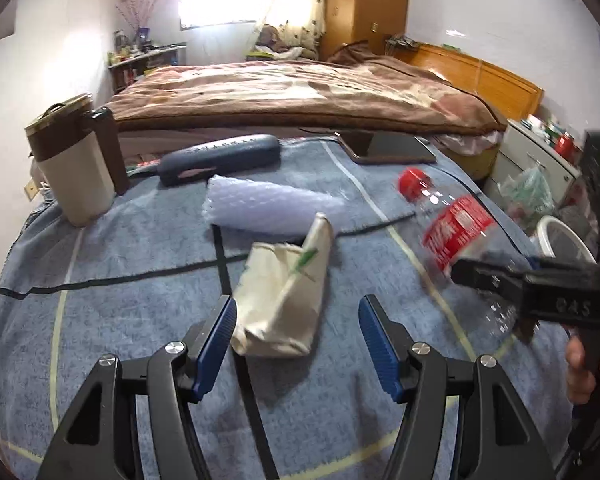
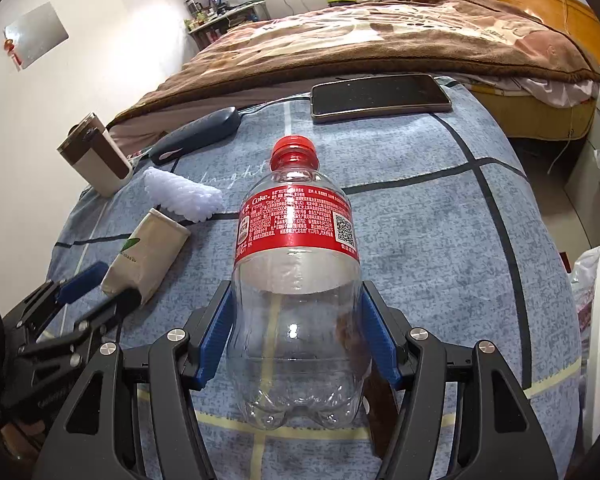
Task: Collect trash
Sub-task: 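Grasp the clear red-label water bottle with the right tool while the left tool grasps the cream cloth pouch, then carry the bottle and pouch over the white bin and open both tools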
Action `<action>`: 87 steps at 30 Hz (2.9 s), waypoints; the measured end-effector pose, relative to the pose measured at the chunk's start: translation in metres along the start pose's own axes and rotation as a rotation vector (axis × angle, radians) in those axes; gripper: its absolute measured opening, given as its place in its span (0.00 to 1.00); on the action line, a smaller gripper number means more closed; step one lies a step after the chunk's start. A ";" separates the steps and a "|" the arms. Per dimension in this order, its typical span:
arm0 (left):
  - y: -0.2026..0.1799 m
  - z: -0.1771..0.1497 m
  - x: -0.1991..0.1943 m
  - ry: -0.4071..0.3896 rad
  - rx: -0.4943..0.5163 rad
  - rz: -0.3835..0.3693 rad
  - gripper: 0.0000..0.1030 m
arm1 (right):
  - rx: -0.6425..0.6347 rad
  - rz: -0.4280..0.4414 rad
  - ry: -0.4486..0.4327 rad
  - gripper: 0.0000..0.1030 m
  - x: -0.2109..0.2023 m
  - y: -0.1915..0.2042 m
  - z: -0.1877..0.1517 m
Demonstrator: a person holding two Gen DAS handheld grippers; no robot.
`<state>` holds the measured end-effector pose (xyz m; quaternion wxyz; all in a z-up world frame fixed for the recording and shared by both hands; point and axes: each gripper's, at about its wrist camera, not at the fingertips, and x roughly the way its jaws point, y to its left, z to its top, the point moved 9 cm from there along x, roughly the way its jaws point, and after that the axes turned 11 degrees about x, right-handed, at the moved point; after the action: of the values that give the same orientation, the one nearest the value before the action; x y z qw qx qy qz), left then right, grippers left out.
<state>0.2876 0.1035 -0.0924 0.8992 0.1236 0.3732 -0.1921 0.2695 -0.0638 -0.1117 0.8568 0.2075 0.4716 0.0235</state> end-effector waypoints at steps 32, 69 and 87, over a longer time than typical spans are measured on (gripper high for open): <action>0.007 -0.011 0.018 0.063 -0.106 0.032 0.50 | -0.065 -0.002 -0.036 0.61 -0.007 0.001 -0.003; -0.159 0.044 -0.044 -0.083 -0.031 -0.115 0.50 | -0.010 -0.101 -0.265 0.61 -0.129 -0.109 0.004; -0.290 0.074 -0.020 -0.057 0.090 -0.268 0.50 | 0.081 -0.261 -0.335 0.61 -0.172 -0.198 0.000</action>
<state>0.1935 -0.1780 -0.0500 0.8692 0.1076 0.3516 -0.3305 0.1438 -0.2851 -0.0490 0.9099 0.1798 0.3459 -0.1416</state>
